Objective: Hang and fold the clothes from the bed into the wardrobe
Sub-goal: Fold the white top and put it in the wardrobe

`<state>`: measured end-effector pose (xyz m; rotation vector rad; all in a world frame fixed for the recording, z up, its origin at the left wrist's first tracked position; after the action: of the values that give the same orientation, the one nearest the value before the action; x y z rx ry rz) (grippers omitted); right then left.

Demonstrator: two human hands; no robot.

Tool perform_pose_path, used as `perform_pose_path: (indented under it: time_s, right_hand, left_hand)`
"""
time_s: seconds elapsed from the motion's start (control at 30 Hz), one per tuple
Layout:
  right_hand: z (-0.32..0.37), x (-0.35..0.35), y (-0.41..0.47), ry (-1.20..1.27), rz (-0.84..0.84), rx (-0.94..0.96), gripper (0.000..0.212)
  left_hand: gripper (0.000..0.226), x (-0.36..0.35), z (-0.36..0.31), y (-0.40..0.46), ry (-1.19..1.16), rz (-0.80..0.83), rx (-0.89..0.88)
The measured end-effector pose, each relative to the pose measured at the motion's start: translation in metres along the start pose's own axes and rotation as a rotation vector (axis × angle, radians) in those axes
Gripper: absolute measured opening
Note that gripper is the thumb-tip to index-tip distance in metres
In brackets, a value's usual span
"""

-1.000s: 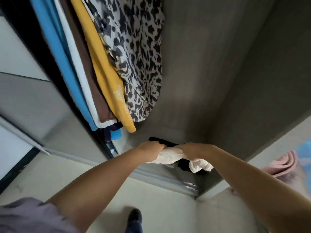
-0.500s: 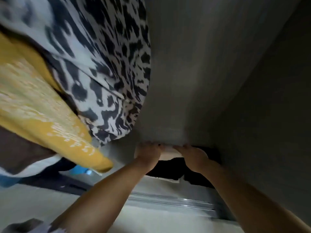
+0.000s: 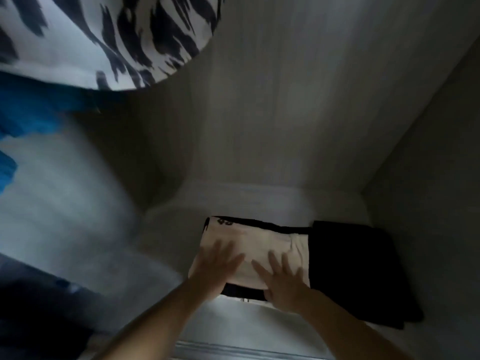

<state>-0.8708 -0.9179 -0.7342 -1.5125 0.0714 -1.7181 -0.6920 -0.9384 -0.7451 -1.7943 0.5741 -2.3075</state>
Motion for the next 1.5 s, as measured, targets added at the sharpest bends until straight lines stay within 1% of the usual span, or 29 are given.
perform_pose_path:
  time_s: [0.03, 0.07, 0.13, 0.17, 0.23, 0.3, 0.33, 0.37, 0.43, 0.5, 0.53, 0.57, 0.63, 0.7, 0.8, 0.9, 1.0, 1.1, 1.2, 1.37, 1.5]
  right_hand:
    - [-0.003, -0.013, 0.004, -0.006, 0.005, 0.01, 0.07]
    - [-0.005, -0.02, 0.007, -0.014, 0.001, 0.014, 0.07]
    - [-0.008, -0.024, 0.011, -0.02, 0.01, 0.015, 0.071]
    - [-0.008, -0.021, 0.012, -0.017, 0.034, 0.015, 0.073]
    - [-0.005, -0.008, 0.009, -0.004, 0.09, 0.009, 0.077]
    - [0.0, 0.017, -0.005, -0.001, 0.1, 0.002, 0.074]
    - [0.003, 0.034, -0.015, -0.012, 0.076, -0.001, 0.069]
    - [0.004, 0.054, -0.027, -0.021, 0.044, -0.011, 0.065]
    - [0.006, 0.101, -0.055, -0.004, -0.034, -0.055, 0.06]
    - [0.007, 0.15, -0.088, 0.036, -0.13, -0.101, 0.054]
    - [0.008, 0.174, -0.106, 0.051, -0.186, -0.12, 0.053]
    - [0.009, 0.198, -0.124, 0.058, -0.241, -0.138, 0.052]
    - [0.009, 0.247, -0.165, 0.066, -0.344, -0.183, 0.049]
    - [0.01, 0.296, -0.207, 0.06, -0.426, -0.229, 0.045]
    - [0.013, 0.366, -0.271, 0.053, -0.517, -0.326, 0.044]
    - [0.025, 0.426, -0.327, 0.009, -0.588, -0.366, 0.044]
    - [0.043, 0.475, -0.372, -0.032, -0.64, -0.401, 0.045]
    - [0.067, 0.51, -0.41, -0.055, -0.698, -0.433, 0.043]
    - [0.094, 0.529, -0.445, -0.089, -0.739, -0.481, 0.044]
    - [0.141, 0.532, -0.506, -0.03, -0.781, -0.549, 0.043]
    - [0.169, 0.519, -0.56, -0.035, -0.794, -0.624, 0.043]
  left_hand:
    - [0.077, -0.016, 0.001, 0.002, -0.023, 0.041, -0.003]
    - [0.087, -0.024, 0.001, 0.003, -0.056, 0.049, 0.006]
    - [0.096, -0.025, -0.001, 0.003, -0.1, 0.093, 0.02]
    - [0.097, -0.021, -0.002, 0.002, -0.113, 0.13, 0.02]
    - [0.096, -0.003, 0.0, -0.002, -0.1, 0.258, 0.011]
    - [0.092, 0.026, 0.0, -0.013, -0.082, 0.389, -0.001]
    - [0.087, 0.045, -0.003, -0.02, -0.083, 0.411, -0.006]
    - [0.081, 0.067, -0.007, -0.028, -0.097, 0.387, -0.009]
    - [0.068, 0.122, -0.017, -0.044, -0.184, 0.24, 0.019]
    - [0.057, 0.181, -0.026, -0.058, -0.345, 0.091, 0.087]
    - [0.053, 0.211, -0.028, -0.064, -0.448, 0.046, 0.126]
    - [0.048, 0.241, -0.029, -0.07, -0.556, 0.029, 0.165]
    - [0.039, 0.302, -0.027, -0.083, -0.752, 0.051, 0.217]
    - [0.035, 0.36, -0.025, -0.096, -0.831, 0.053, 0.211]
    - [0.037, 0.447, -0.017, -0.124, -0.797, -0.007, 0.182]
    - [0.041, 0.521, -0.007, -0.153, -0.78, -0.067, 0.145]
    - [0.032, 0.58, 0.004, -0.183, -0.811, -0.13, 0.091]
    - [0.022, 0.622, 0.017, -0.212, -0.853, -0.192, 0.038]
    - [0.016, 0.65, 0.028, -0.241, -0.849, -0.237, -0.035]
    - [0.035, 0.681, 0.04, -0.293, -0.78, -0.234, -0.101]
    - [0.037, 0.706, 0.022, -0.341, -0.715, -0.26, -0.179]
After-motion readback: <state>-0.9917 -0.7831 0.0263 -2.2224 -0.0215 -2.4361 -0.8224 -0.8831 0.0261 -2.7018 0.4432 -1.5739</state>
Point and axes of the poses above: each hand's wrist, its own y-axis towards the middle knuckle, its own x-axis out of the back of the hand, z = x × y, the point moved 4 cm from there along y, towards the middle knuckle, and after that the axes turned 15 degrees about x, right-handed, at the moved point
